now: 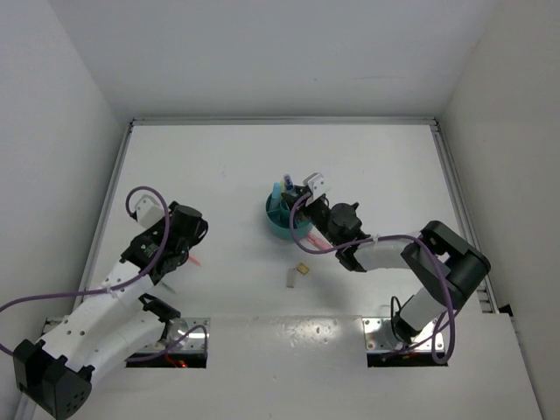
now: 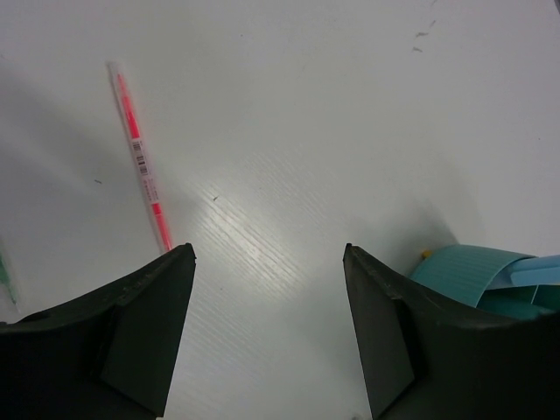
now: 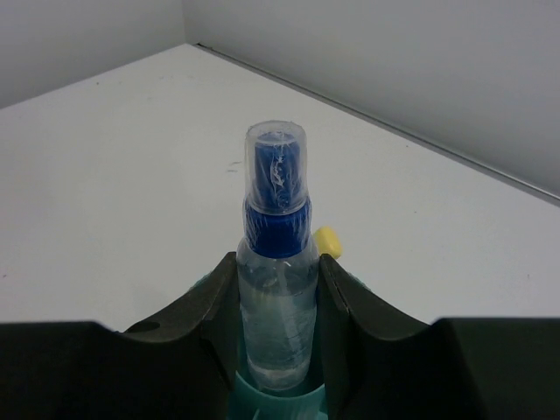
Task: Sort the stationery into containers
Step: Place the pen in the storage box.
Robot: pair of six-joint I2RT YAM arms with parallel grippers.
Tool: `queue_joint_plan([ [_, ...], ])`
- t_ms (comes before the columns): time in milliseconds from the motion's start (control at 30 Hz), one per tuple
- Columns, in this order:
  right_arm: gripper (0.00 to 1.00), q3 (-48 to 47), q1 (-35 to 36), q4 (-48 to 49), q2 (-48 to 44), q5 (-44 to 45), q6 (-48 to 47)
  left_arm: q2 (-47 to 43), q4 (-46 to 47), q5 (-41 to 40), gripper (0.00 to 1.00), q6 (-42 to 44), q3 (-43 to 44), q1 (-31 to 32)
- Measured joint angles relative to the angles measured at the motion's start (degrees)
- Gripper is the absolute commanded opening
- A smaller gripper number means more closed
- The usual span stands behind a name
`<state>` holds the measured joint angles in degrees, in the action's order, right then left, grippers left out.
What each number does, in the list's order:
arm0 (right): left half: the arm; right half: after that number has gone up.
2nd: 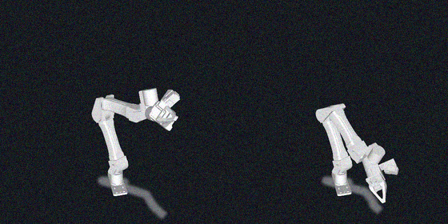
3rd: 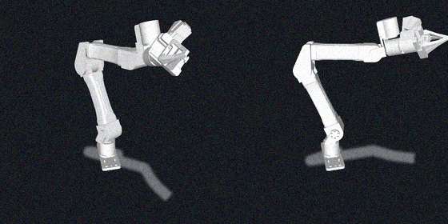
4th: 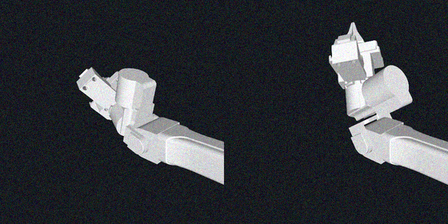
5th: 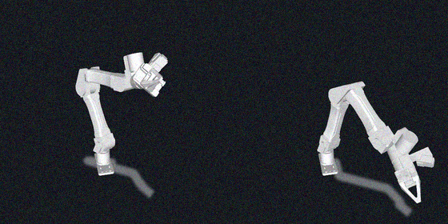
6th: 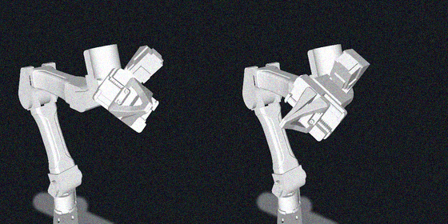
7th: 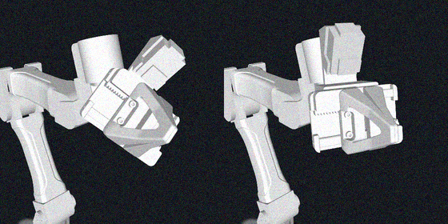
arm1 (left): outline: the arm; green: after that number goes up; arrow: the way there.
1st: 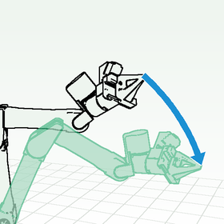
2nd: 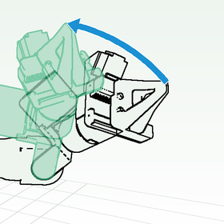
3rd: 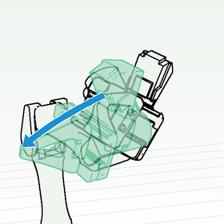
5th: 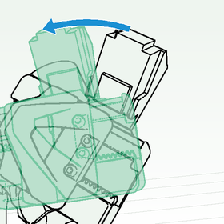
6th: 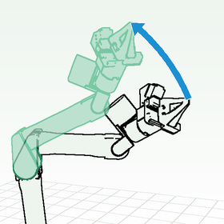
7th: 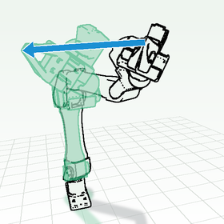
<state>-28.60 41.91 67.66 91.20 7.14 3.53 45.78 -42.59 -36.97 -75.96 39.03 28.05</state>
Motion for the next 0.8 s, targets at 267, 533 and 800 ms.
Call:
queue_joint_plan([
  [267,0.56,-0.5,-1.3,0.3,0.4,-1.7,0.5,0.0,0.3,0.2,0.81,0.3,-1.2,0.0],
  [533,0.62,-2.2,-2.2,-2.1,0.3,-4.4,1.4,1.0,0.8,1.9,0.76,-2.0,-3.7,0.0],
  [800,0.23,-2.2,-3.1,-2.3,-2.4,-5.7,1.0,1.0,-1.0,2.6,0.31,-7.3,-5.4,0.0],
])
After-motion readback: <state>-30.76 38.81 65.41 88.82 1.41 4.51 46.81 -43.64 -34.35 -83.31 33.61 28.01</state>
